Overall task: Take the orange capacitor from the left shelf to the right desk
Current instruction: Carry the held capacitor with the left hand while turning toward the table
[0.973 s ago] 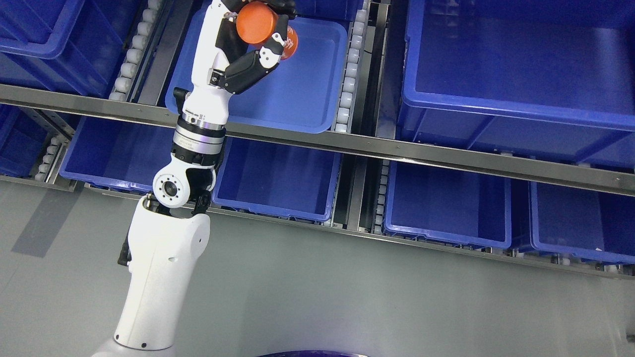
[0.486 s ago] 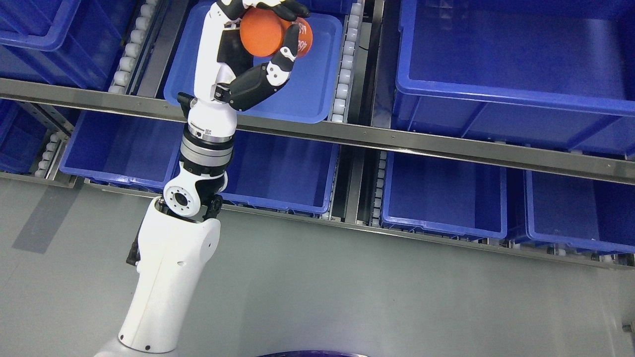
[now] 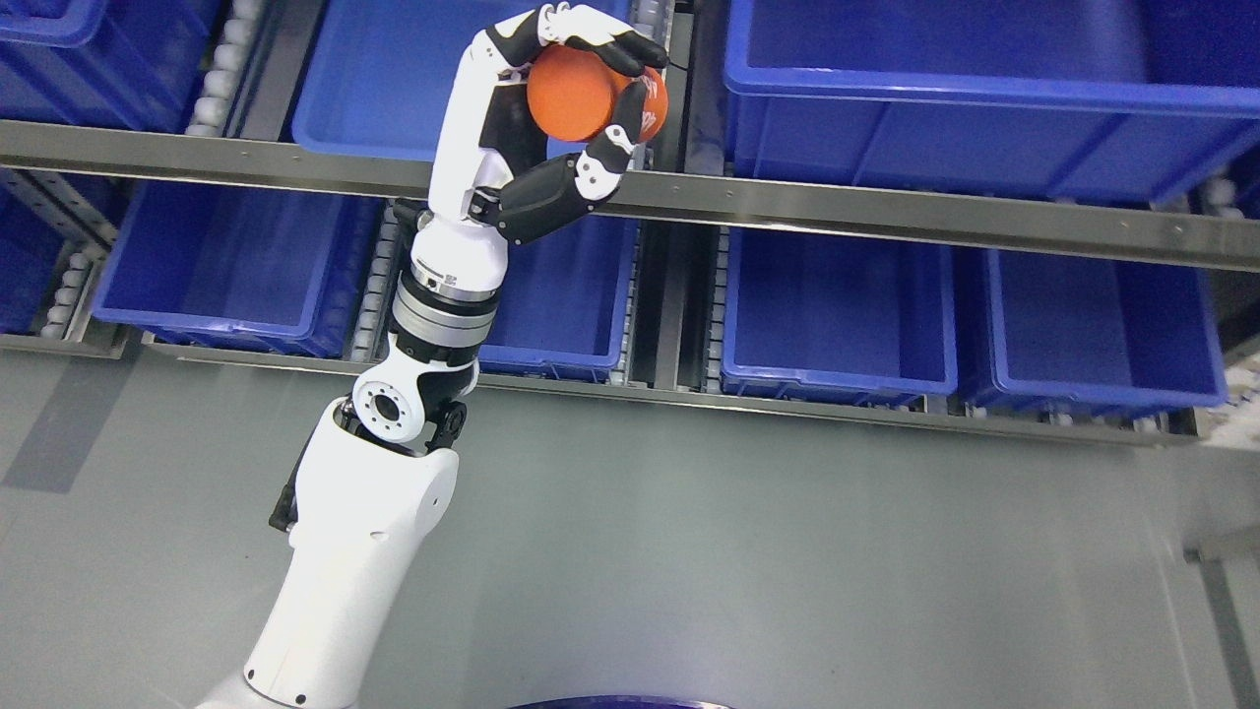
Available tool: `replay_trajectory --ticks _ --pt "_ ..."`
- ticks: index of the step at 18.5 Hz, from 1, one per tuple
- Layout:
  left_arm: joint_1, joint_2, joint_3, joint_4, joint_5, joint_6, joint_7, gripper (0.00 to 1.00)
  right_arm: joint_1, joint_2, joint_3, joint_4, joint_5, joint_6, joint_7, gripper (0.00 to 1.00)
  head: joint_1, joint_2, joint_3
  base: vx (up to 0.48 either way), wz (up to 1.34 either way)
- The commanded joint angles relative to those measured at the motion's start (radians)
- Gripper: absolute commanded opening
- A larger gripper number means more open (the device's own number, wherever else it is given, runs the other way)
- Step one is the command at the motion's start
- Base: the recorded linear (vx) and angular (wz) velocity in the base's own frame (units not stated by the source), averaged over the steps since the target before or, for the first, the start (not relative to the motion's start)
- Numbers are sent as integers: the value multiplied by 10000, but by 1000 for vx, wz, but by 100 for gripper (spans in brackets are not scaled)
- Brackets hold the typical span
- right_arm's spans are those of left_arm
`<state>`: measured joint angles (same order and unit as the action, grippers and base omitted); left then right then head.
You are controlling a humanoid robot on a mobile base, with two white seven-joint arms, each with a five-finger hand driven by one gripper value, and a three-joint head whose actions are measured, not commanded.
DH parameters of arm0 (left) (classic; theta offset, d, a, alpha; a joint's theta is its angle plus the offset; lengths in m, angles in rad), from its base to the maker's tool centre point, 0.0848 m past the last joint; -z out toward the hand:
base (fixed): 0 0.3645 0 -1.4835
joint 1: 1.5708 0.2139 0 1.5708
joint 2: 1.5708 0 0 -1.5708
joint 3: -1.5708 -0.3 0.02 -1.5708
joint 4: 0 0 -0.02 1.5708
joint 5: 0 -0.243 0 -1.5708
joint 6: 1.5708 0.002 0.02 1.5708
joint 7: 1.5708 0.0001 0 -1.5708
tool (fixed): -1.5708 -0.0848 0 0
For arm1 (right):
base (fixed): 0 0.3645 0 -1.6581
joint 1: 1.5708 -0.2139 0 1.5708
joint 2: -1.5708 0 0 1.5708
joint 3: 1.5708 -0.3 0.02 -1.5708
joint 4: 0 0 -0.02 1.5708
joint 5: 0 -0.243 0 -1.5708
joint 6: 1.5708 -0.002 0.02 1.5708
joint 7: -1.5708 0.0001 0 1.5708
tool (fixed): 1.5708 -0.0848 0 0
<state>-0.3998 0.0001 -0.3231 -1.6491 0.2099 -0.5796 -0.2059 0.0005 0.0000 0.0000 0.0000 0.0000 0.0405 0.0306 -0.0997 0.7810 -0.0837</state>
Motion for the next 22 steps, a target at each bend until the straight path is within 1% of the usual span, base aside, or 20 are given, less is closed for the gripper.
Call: replay_trajectory --ticks 1,2,4,6,14,22 --pt "485 174 -1032 184 109 1329 264 4 332 -175 -107 -230 0 -6 1 100 0 0 0 -162 -584" --pt "516 174 -1094 276 201 1651 279 4 332 -175 -123 -230 0 -6 1 100 0 0 0 -162 -584" --pt "547 174 -1217 475 400 2647 280 3 332 -175 -107 -230 0 -6 1 100 0 0 0 -145 -696" --pt "547 174 -1355 659 478 3293 295 3 332 -175 -107 -230 0 -6 1 100 0 0 0 -103 -793" --pt "516 174 -1539 675 493 3296 295 3 332 -175 -108 -230 0 -6 1 100 0 2 0 -13 -936" --pt "363 174 -1432 675 723 3205 295 4 332 -175 -107 -230 0 -6 1 100 0 4 0 91 -511"
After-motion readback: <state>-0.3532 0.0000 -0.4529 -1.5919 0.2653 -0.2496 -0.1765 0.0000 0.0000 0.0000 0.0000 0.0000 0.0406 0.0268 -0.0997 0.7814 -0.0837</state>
